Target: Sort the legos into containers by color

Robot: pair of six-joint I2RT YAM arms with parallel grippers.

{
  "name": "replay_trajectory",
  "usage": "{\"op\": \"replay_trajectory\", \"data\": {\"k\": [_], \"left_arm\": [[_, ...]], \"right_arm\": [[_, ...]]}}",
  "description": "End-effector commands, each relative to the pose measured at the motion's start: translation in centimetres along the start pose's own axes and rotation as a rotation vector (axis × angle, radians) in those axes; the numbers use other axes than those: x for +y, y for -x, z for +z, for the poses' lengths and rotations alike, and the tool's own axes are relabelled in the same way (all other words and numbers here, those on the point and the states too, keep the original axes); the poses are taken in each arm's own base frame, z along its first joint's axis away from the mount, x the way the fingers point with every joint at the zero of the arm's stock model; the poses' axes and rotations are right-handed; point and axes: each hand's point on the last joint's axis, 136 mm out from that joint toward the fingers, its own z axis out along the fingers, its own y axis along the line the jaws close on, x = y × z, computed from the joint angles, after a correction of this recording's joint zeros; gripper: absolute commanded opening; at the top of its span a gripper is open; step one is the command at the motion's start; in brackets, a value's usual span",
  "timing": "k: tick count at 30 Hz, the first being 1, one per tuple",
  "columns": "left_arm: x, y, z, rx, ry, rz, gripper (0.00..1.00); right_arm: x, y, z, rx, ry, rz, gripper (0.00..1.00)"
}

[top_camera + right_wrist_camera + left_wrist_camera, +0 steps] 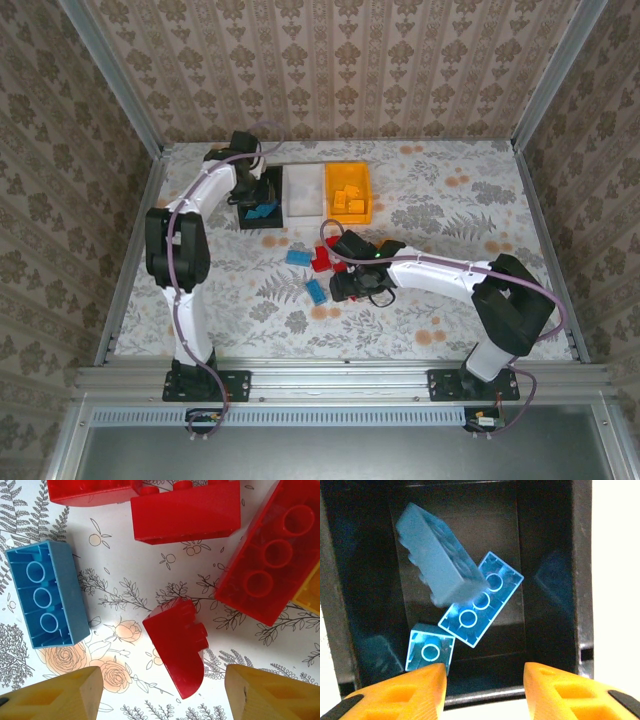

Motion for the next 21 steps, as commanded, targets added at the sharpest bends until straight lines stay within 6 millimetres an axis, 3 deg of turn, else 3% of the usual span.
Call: {"op": "replay_trajectory", "data": {"k": [1, 12, 21], "left_arm": [[-0.5, 0.2, -3.9, -0.057, -0.042, -0.009, 0.46], [-3.0, -4.1, -9.5, -0.131, -0.096, 0.024, 0.48], [-3.3, -9.4, -11.8, -0.152, -0.130, 0.005, 0.48]], "right_arm": [[-0.8, 0.2, -0.4, -0.001, -0.060, -0.003, 0.67], [-0.8, -0.1, 1.3, 0.035, -0.074, -0.013, 0.63], [-0.4, 0.1, 2.4, 0.043, -0.073, -0.011, 0.45]]}}
